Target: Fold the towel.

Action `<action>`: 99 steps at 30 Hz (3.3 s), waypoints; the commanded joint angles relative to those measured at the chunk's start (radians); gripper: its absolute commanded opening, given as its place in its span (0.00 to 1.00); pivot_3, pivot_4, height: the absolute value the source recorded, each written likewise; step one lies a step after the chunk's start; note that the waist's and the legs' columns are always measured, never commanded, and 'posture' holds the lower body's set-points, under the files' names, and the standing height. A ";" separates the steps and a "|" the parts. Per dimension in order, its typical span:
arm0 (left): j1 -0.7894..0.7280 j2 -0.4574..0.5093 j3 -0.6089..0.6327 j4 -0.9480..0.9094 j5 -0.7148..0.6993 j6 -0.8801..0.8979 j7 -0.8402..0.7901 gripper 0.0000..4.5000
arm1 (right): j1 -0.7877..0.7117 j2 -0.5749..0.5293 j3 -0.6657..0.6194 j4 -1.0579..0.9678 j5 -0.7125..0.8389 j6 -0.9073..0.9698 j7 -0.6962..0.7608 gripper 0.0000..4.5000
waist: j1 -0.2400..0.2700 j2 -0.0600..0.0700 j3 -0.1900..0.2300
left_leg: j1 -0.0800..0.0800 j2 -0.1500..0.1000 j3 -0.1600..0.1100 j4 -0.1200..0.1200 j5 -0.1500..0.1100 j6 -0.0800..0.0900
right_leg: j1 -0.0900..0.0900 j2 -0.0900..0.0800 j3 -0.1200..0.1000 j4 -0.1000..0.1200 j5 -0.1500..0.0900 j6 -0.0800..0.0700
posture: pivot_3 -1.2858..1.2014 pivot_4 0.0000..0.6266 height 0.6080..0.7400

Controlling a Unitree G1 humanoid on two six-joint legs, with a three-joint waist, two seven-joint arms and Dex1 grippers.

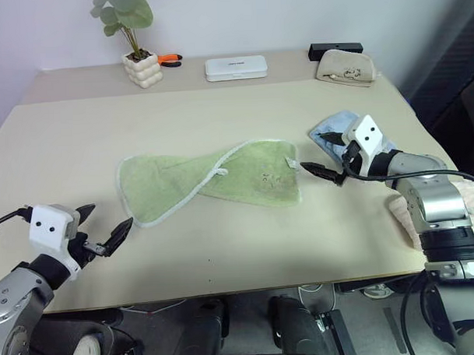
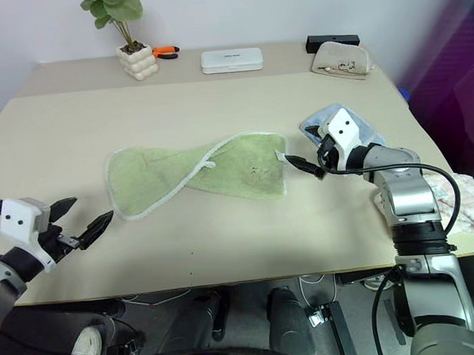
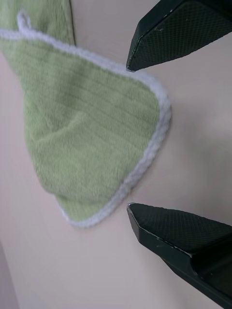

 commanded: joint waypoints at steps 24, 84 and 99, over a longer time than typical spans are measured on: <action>-0.189 0.144 -0.423 0.087 0.279 -0.070 -0.069 0.99 | 0.077 0.149 0.060 -0.220 0.049 0.094 -0.086 1.00 | 0.000 0.000 0.000 | 0.000 0.000 0.000 0.000 0.000 0.000 | -0.001 0.001 0.000 0.001 0.000 0.001 | 0.52 0.24 0.94; -0.148 0.135 -0.278 0.195 0.312 -0.089 -0.054 0.00 | -0.572 0.159 0.291 0.956 -0.485 -0.636 -0.169 0.95 | -0.013 0.001 0.000 | 0.001 0.000 0.001 -0.002 0.000 0.000 | -0.002 0.002 0.001 0.002 0.003 0.003 | 0.52 0.24 0.94; -0.199 0.107 -0.198 0.204 0.293 -0.093 0.000 0.00 | -0.620 0.145 0.249 0.942 -0.482 -0.700 -0.256 0.01 | -0.018 0.002 0.001 | 0.001 0.000 0.001 -0.002 0.000 -0.001 | -0.002 0.002 0.001 0.002 0.003 0.003 | 0.52 0.24 0.94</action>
